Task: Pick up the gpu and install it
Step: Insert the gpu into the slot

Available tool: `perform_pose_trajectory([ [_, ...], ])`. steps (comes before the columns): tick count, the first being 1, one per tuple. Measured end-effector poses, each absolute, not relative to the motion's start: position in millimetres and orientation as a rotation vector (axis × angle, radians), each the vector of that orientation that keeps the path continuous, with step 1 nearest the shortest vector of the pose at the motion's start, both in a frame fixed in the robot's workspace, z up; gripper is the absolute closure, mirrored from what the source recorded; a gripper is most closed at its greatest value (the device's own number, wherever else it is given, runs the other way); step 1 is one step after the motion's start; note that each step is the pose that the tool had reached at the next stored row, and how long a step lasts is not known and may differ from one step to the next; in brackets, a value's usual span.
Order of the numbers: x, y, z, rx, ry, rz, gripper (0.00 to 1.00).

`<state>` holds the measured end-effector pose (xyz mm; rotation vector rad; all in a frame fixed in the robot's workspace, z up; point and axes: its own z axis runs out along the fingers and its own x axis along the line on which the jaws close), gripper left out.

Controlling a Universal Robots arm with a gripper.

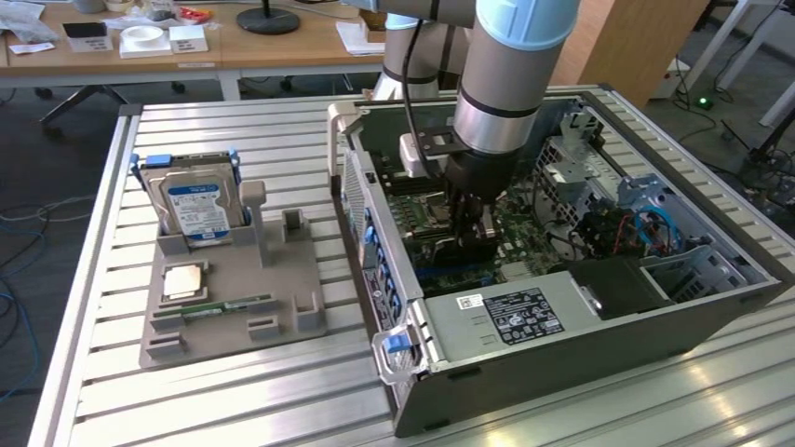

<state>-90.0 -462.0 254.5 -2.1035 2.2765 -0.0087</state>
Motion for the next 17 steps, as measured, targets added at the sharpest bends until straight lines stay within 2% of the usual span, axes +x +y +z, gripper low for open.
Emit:
perform_pose_trajectory([
  [6, -90.4, -462.0, 254.3, -2.102, 2.277, -0.008, 0.73],
  [7, -90.3, -462.0, 254.2, -2.102, 2.277, -0.008, 0.67],
  [9, -90.0, -462.0, 254.5, -2.103, 2.277, -0.009, 0.67],
  [10, -90.0, -462.0, 254.4, -2.103, 2.276, -0.009, 0.6],
  [17, -90.0, -462.0, 256.3, -2.103, 2.276, -0.008, 0.6],
])
